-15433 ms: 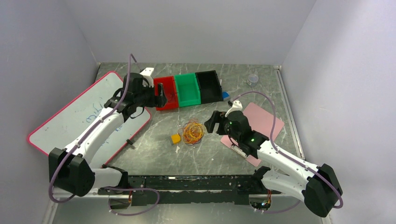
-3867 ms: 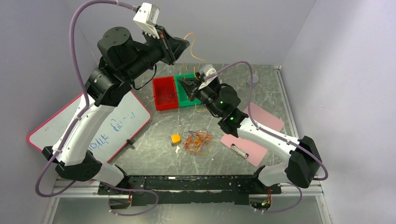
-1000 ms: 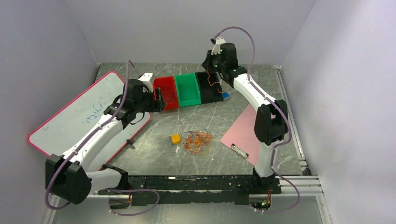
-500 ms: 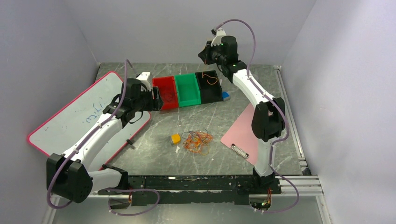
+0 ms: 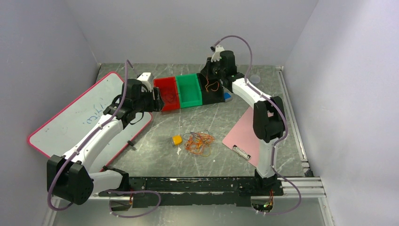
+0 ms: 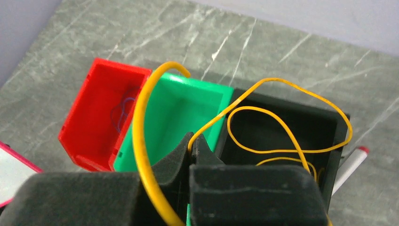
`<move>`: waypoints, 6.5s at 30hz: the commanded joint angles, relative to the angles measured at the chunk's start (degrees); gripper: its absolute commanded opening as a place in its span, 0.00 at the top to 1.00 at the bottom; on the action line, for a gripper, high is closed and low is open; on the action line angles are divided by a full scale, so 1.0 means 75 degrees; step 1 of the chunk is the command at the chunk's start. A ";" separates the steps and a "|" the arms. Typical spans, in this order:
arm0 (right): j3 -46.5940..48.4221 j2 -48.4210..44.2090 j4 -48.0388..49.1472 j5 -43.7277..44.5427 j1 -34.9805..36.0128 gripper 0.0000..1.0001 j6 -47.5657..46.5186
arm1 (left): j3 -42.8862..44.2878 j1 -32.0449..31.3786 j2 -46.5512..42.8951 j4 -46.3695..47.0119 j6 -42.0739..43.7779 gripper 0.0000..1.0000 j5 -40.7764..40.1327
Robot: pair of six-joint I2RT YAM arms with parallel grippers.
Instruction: Untangle the cables
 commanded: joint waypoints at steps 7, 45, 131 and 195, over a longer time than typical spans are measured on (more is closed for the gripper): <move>-0.1262 -0.0631 0.0448 -0.0186 -0.0045 1.00 -0.0099 | 0.0005 0.0099 0.0018 0.0250 0.0079 0.37 0.0229; -0.0514 -0.0749 -0.0726 -0.2743 -0.0254 0.31 0.0643 | 0.0063 0.0134 0.0160 0.0209 0.0119 0.38 0.0424; -0.2544 -0.1732 -0.4091 -0.1147 0.0072 0.11 0.0462 | 0.0017 0.0146 0.0055 0.0221 0.0166 0.33 0.0473; -0.3837 -0.1060 -0.0116 0.3512 0.0320 0.45 -0.0560 | 0.0046 0.0152 0.0182 0.0179 0.0188 0.33 0.0498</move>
